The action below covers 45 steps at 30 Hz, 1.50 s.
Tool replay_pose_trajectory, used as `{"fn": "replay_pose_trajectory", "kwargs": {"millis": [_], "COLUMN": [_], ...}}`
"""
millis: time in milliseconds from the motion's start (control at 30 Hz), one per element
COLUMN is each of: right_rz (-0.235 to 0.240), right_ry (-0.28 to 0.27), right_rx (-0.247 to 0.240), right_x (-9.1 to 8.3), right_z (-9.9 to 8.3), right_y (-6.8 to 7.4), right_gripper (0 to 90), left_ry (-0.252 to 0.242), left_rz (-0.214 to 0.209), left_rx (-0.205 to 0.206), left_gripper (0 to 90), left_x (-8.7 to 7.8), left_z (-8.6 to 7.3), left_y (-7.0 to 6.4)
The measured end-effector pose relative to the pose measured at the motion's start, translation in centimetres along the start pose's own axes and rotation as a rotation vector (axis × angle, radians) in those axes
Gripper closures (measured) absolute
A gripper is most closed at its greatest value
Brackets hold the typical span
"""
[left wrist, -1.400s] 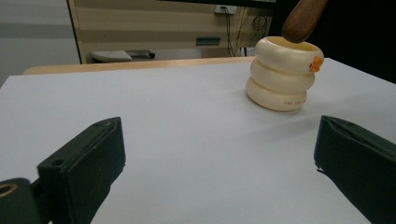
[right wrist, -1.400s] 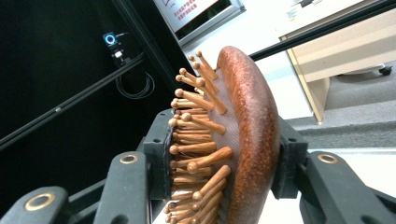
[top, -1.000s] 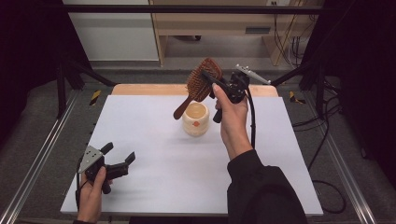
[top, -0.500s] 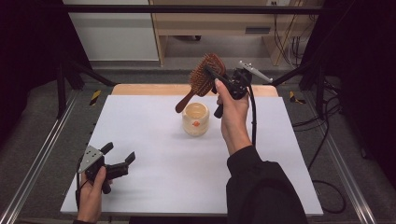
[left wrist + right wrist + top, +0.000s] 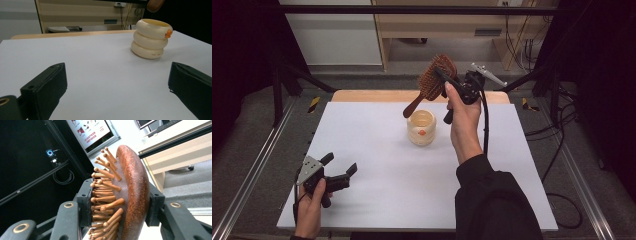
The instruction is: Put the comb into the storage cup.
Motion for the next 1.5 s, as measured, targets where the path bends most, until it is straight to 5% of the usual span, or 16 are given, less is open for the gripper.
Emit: {"fn": "replay_pose_trajectory", "kwargs": {"millis": [1500], "right_rz": [-0.036], "right_ry": [-0.036], "right_rx": [-0.006], "right_x": [-1.7], "right_z": [1.7], "right_y": [-1.5], "right_gripper": [51.4], "left_ry": [0.0], "left_rz": [-0.005], "left_rx": [0.002], "left_gripper": [2.4], "left_x": [0.0], "left_z": [0.0], "left_y": [-0.1]}}
Point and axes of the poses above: each handheld gripper's, and its own axes: x roughly forward along the jaws, z roughly out of its top, y roughly to its left, the point moved 5 cm from there along x, roughly forward along the jaws, and after that the axes turned 1 degree about z, right-handed, at the moved point
